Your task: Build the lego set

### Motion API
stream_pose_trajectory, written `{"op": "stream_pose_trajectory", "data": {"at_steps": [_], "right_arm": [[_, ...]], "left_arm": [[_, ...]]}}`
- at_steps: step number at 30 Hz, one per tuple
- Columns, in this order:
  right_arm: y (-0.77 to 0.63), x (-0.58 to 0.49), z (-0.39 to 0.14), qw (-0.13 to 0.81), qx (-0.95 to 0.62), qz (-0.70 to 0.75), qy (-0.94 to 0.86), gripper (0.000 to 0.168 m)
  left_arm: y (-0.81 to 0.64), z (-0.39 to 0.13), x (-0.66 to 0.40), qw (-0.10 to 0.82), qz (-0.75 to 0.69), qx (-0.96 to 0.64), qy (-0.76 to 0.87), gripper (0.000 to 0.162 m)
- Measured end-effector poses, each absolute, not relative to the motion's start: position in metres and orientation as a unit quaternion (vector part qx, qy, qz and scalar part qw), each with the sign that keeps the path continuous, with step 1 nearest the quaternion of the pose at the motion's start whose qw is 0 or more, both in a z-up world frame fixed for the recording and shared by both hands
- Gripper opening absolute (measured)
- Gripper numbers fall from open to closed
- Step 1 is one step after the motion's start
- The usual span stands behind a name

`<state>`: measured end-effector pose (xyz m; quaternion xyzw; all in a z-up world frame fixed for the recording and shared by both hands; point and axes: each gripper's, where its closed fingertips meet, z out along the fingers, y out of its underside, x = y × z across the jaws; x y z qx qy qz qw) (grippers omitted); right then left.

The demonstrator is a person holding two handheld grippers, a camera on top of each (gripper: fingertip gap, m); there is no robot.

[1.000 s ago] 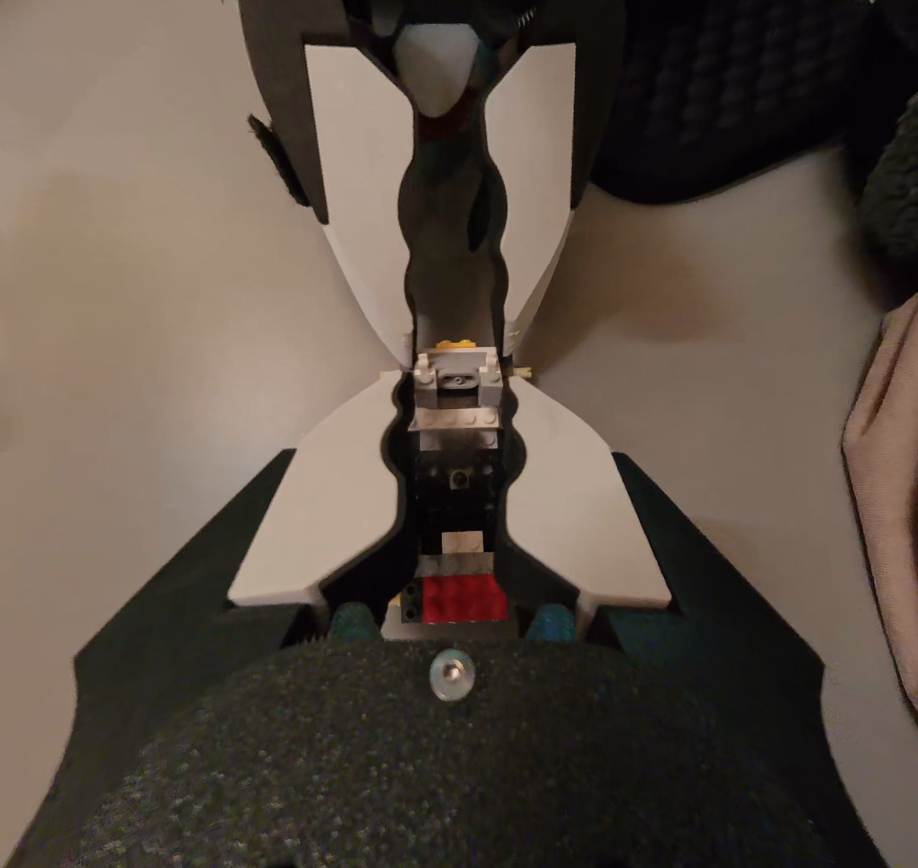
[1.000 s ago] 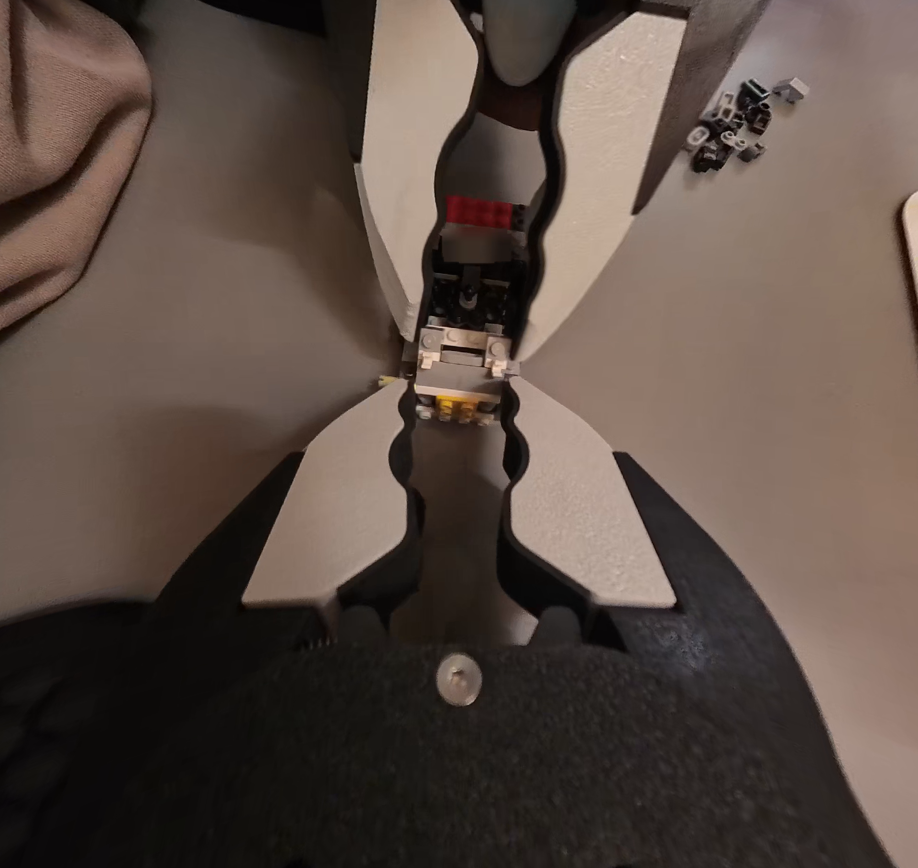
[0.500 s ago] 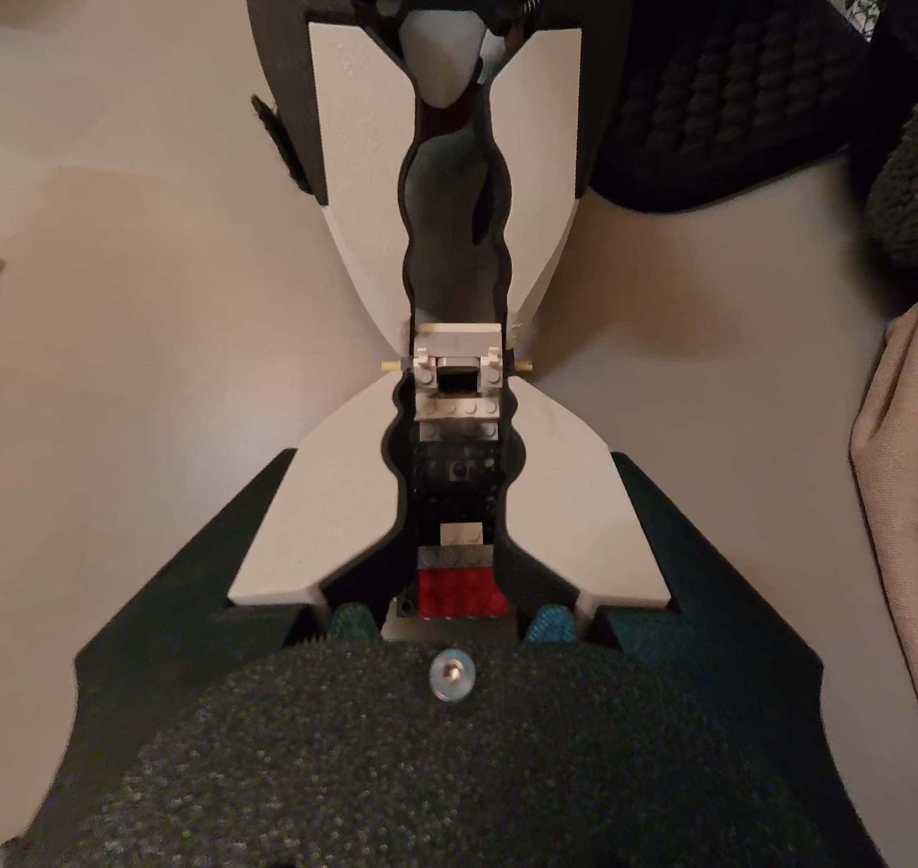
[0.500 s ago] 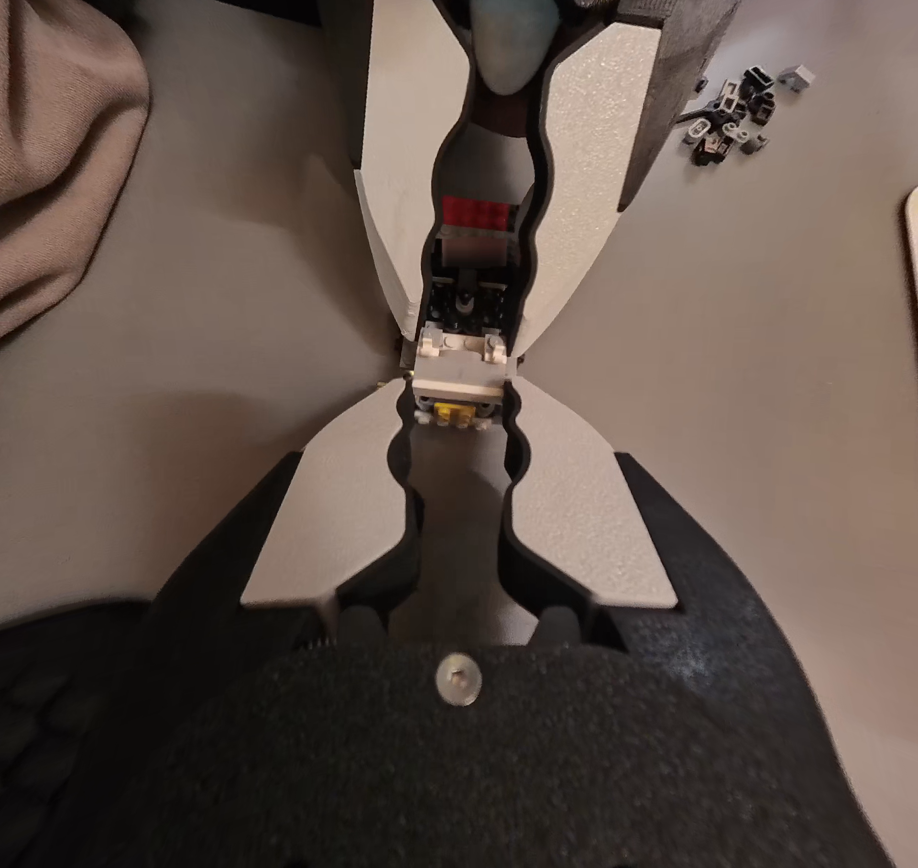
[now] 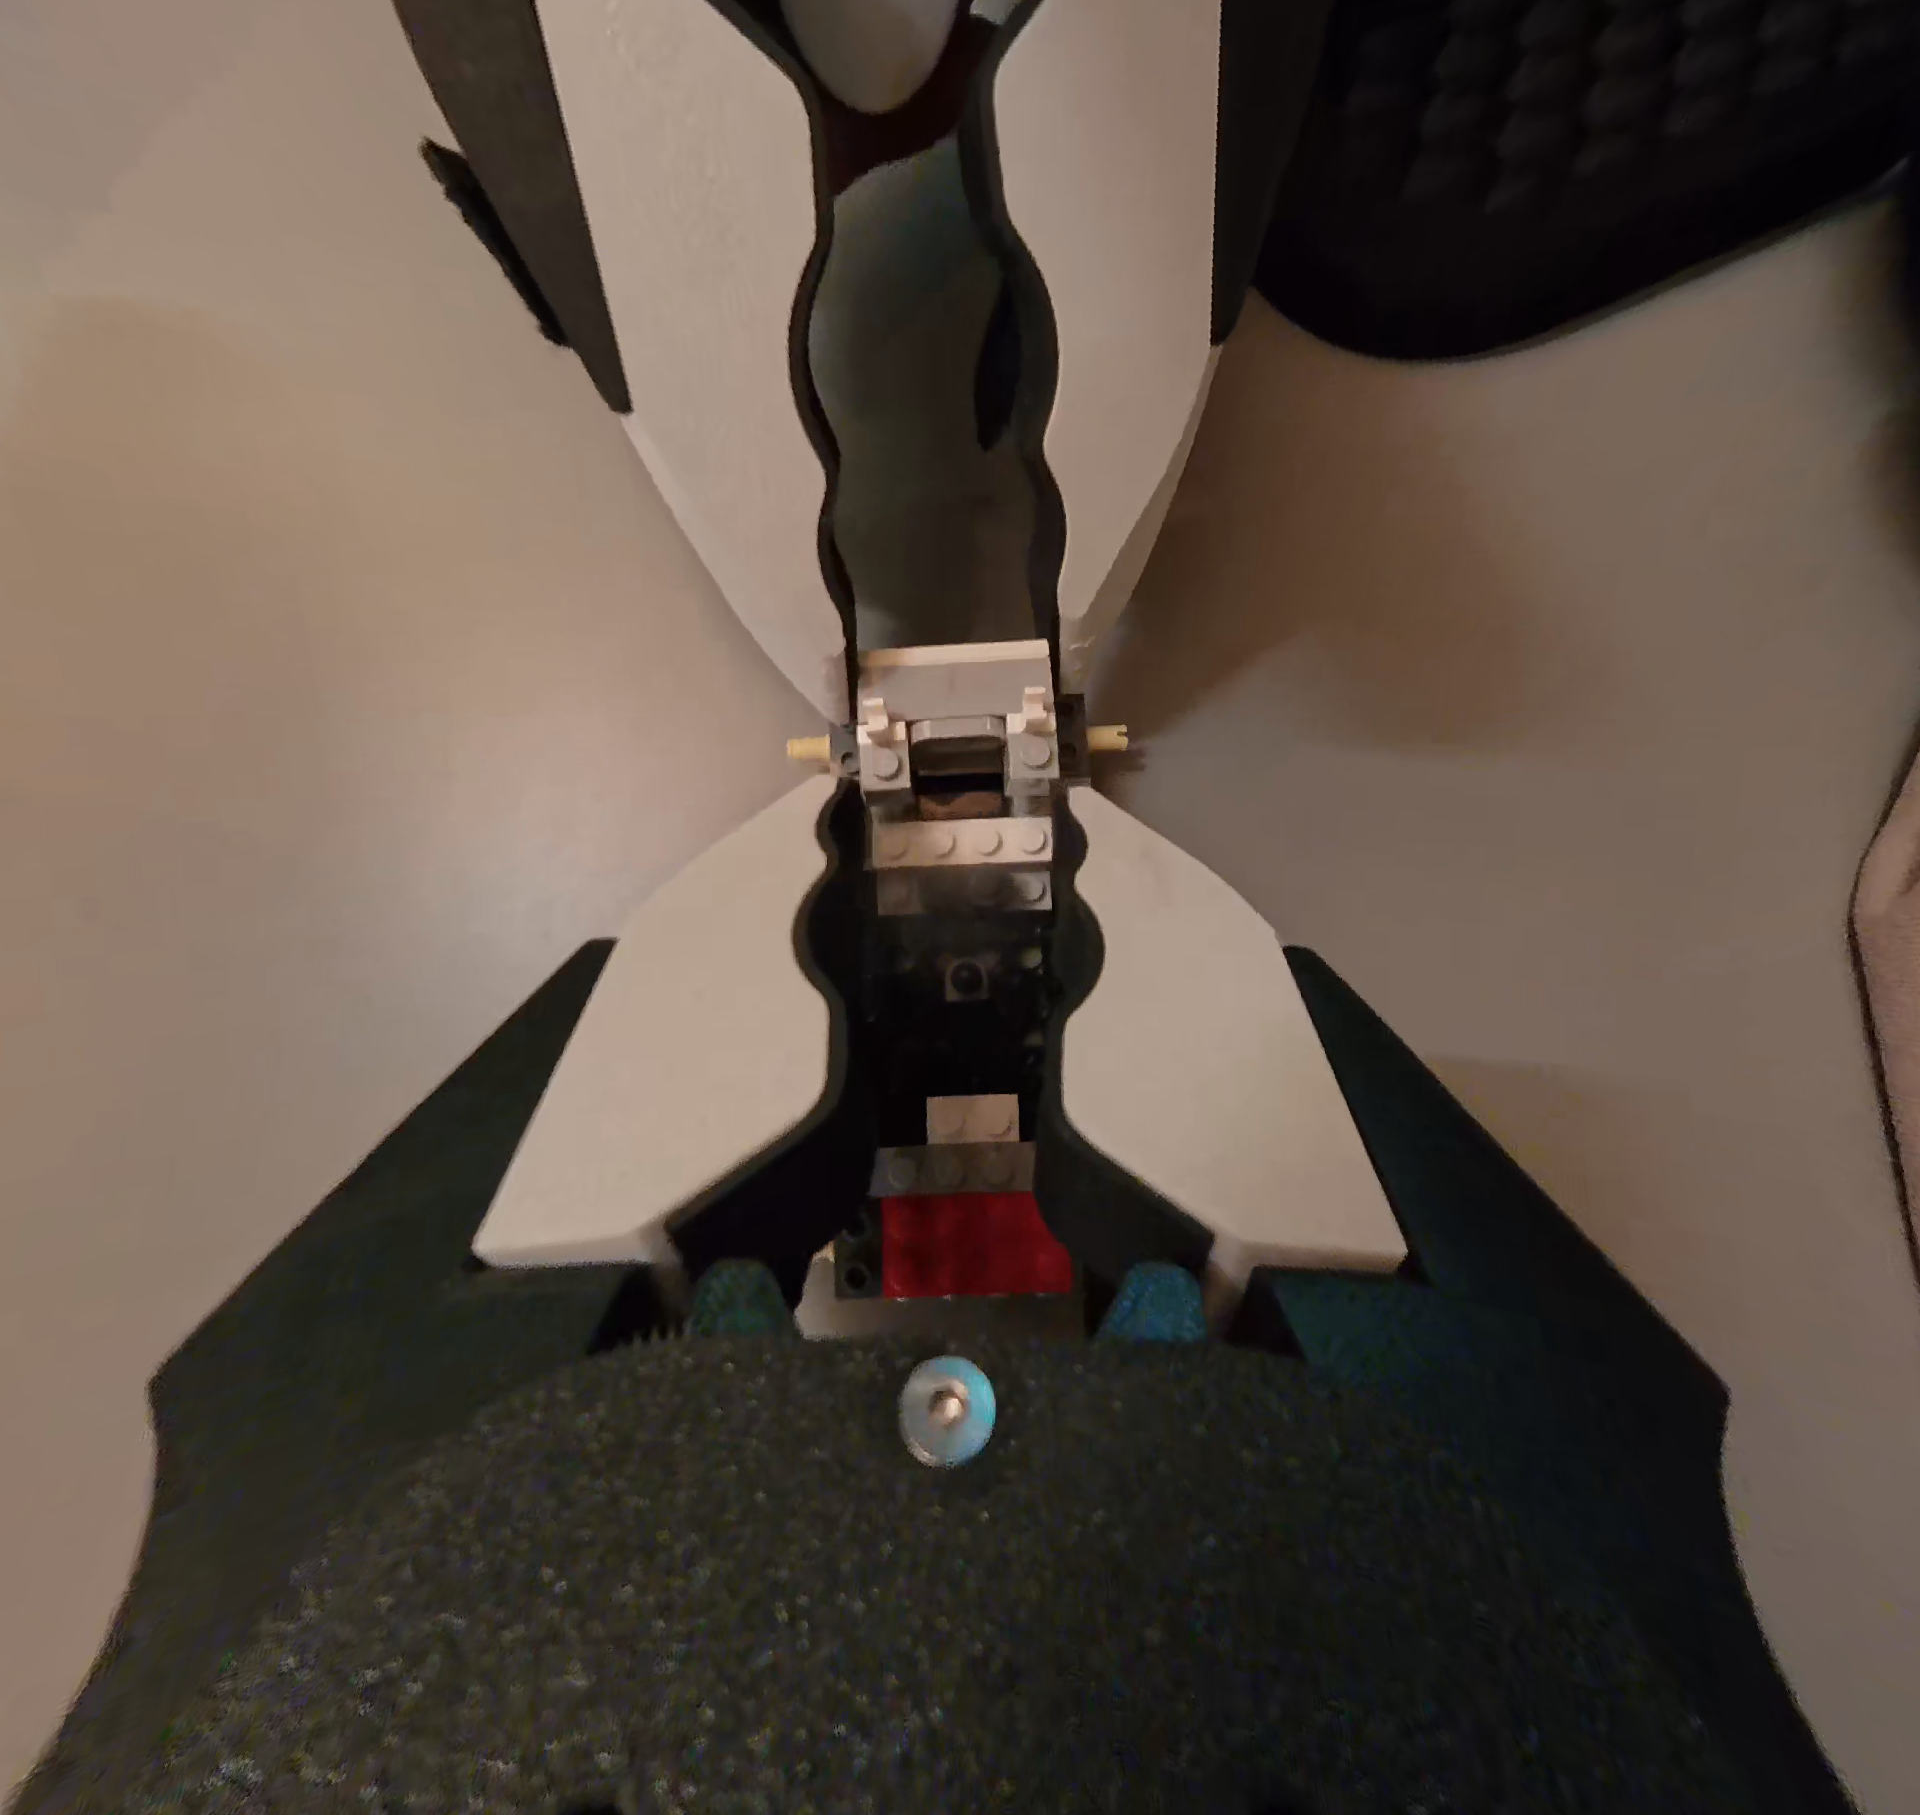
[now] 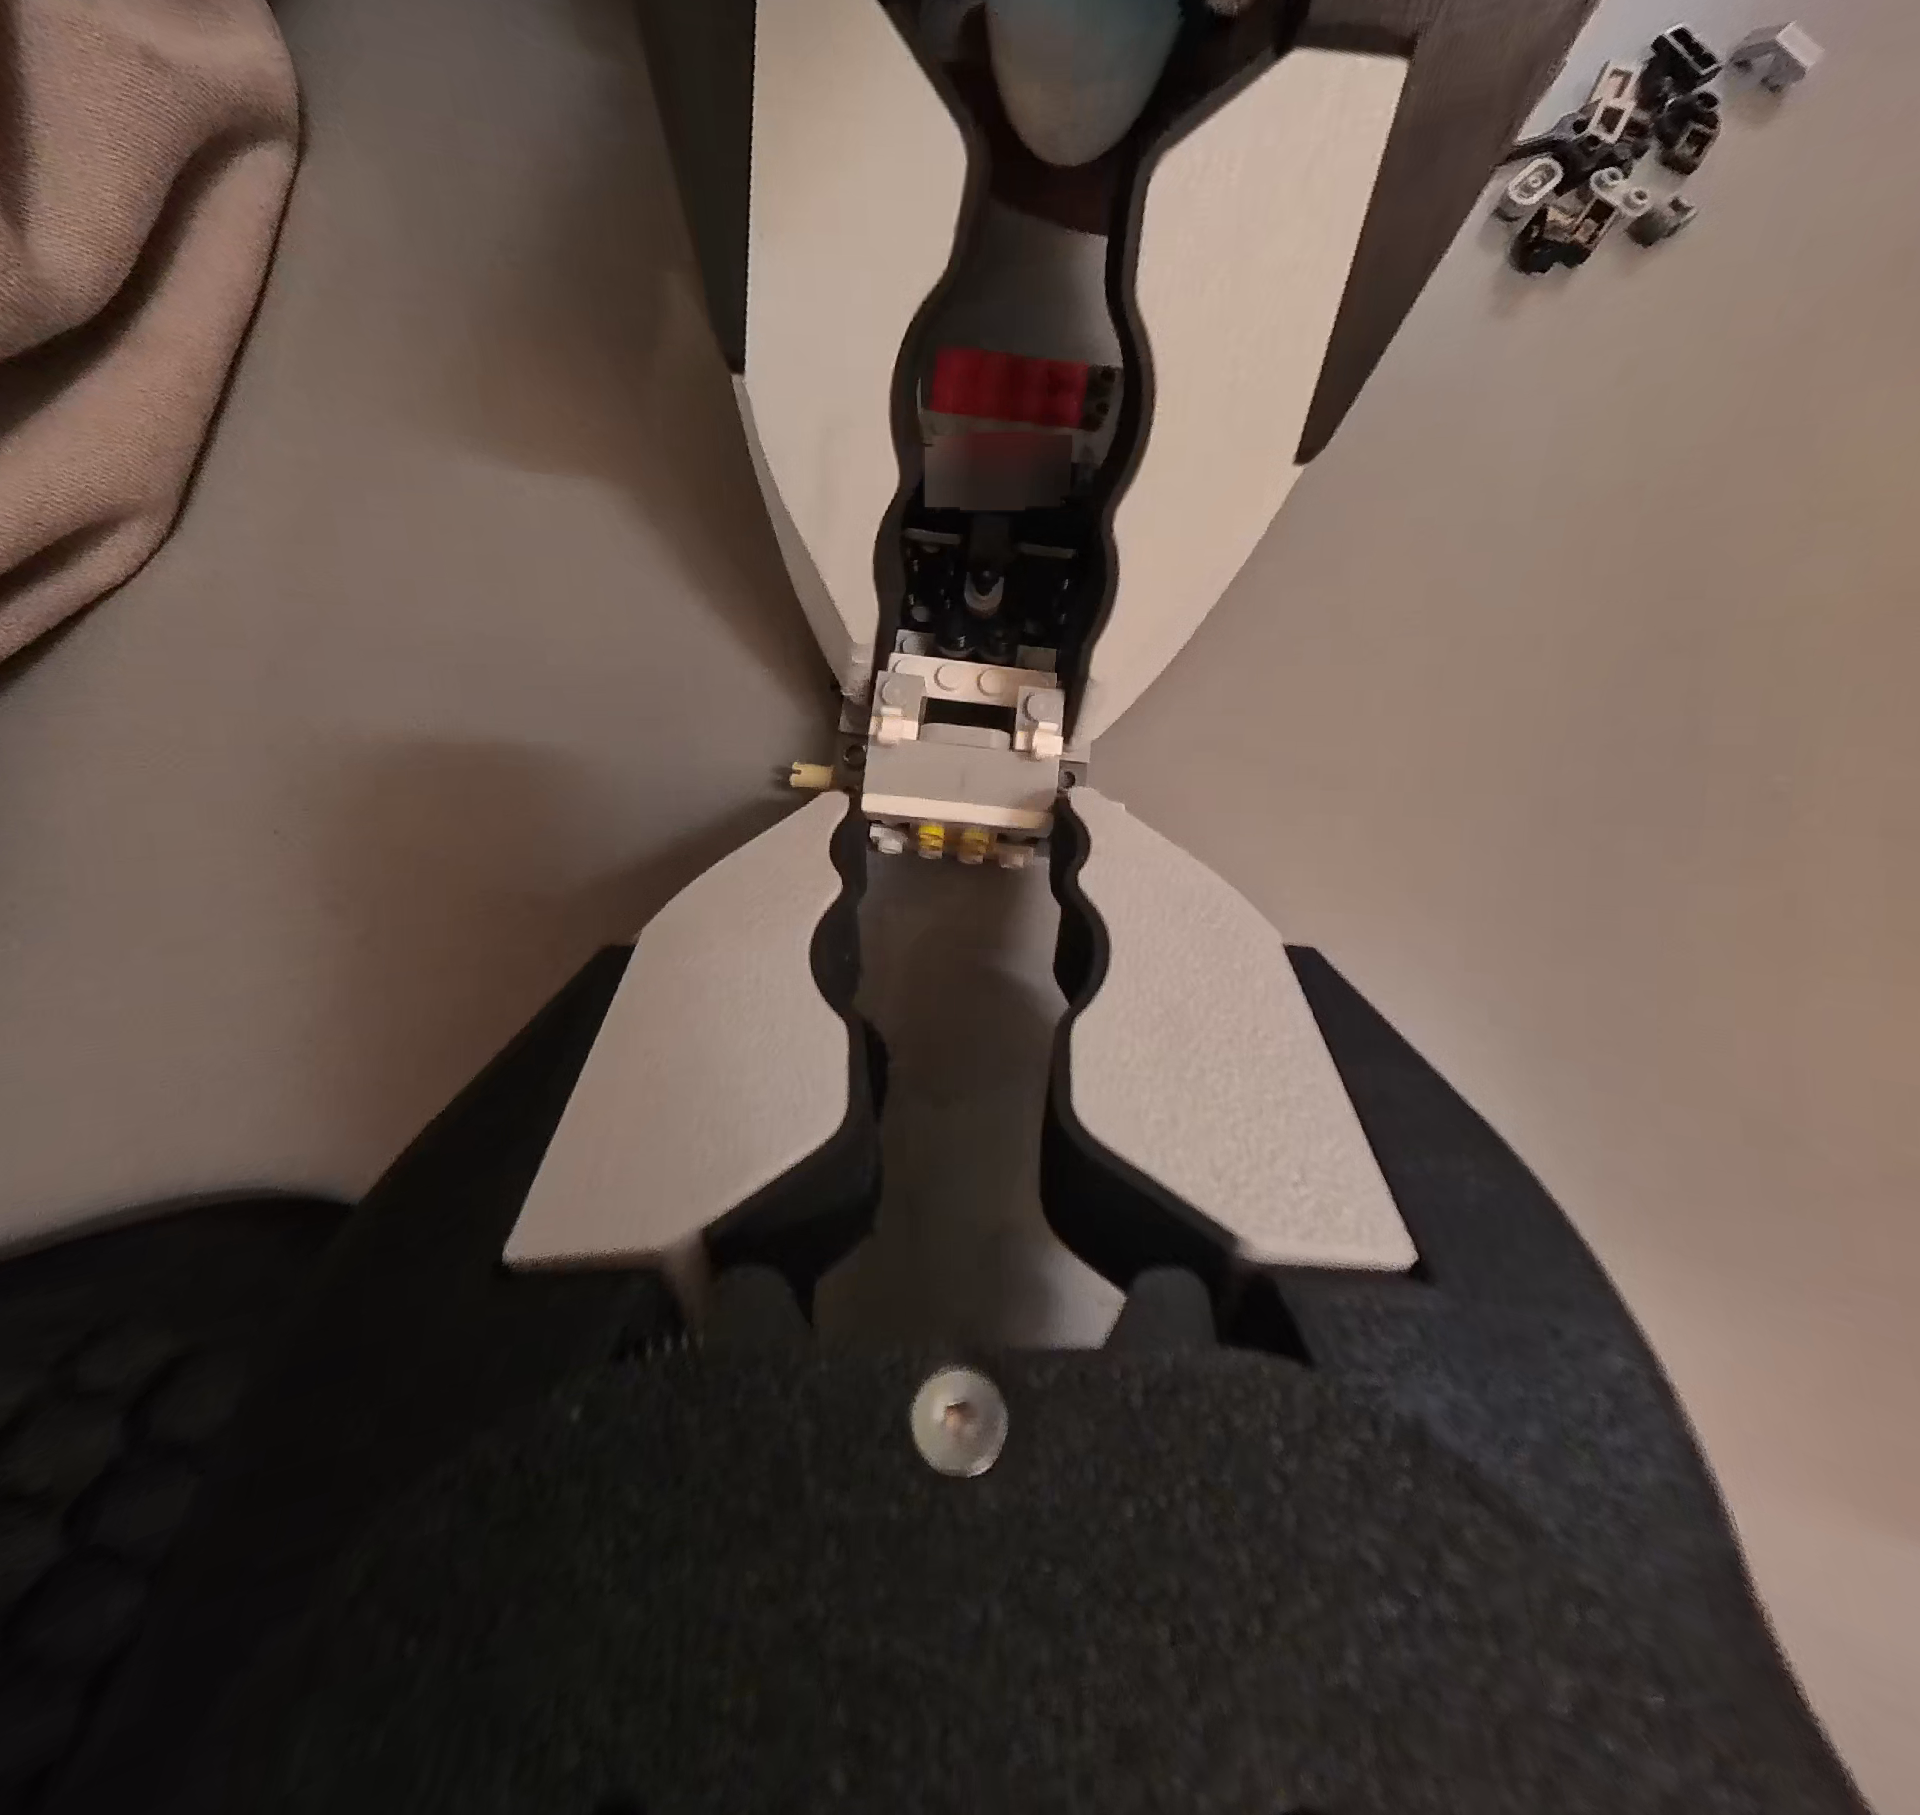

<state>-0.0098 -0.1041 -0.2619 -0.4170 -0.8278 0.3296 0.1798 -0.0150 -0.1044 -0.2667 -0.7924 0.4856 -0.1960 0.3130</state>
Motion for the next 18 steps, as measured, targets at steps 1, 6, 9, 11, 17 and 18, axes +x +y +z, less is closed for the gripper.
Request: {"op": "stream_pose_trajectory", "data": {"at_steps": [1,6,9,11,17,18], "right_arm": [[-0.104,-0.01,-0.262,0.178,-0.416,0.328,-0.829,0.033],[-0.104,-0.009,-0.262,0.17,-0.417,0.323,-0.833,0.033],[-0.103,-0.007,-0.262,0.163,-0.419,0.316,-0.836,0.033],[-0.103,-0.007,-0.262,0.16,-0.419,0.311,-0.838,0.033],[-0.105,-0.01,-0.262,0.149,-0.42,0.297,-0.844,0.033],[-0.105,-0.01,-0.262,0.148,-0.419,0.295,-0.846,0.033]], "left_arm": [[-0.104,-0.267,-0.015,0.313,-0.196,-0.792,0.486,0.036],[-0.101,-0.255,-0.016,0.33,-0.219,-0.791,0.467,0.041],[-0.1,-0.249,-0.015,0.339,-0.237,-0.791,0.451,0.042],[-0.099,-0.251,-0.014,0.341,-0.234,-0.791,0.45,0.043],[-0.098,-0.253,-0.013,0.344,-0.227,-0.791,0.452,0.041],[-0.098,-0.253,-0.013,0.345,-0.228,-0.791,0.451,0.04]]}}
